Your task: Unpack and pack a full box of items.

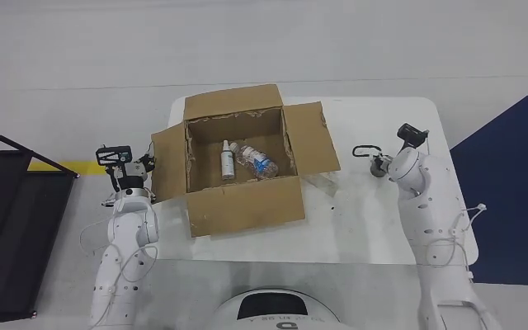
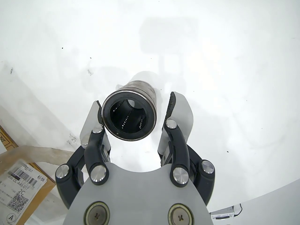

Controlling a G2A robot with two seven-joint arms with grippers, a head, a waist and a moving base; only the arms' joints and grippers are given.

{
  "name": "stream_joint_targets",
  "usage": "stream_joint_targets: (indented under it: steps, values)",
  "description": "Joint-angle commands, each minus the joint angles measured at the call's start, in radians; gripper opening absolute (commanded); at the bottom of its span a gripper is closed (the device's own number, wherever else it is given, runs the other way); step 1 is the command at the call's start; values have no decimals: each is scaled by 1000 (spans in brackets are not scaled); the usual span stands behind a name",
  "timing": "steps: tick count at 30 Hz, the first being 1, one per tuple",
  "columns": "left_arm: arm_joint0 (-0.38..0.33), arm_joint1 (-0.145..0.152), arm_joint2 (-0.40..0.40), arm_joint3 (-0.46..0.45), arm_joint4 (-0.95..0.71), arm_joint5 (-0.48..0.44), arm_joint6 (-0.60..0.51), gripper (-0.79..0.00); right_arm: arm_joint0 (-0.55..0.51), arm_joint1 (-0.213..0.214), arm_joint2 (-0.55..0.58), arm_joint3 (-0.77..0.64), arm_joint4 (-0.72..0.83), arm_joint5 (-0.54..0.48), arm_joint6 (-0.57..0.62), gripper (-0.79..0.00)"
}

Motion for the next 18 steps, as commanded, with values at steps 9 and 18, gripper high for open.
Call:
stream_joint_targets:
  steps: [9,18]
  values:
    - [0,0,0,0,0,0,0,0,-39,0,21,-42,14,2,-7,-785]
    - [0,0,0,0,0,0,0,0,-134,-1,63,-192,83,-21,-73,-785]
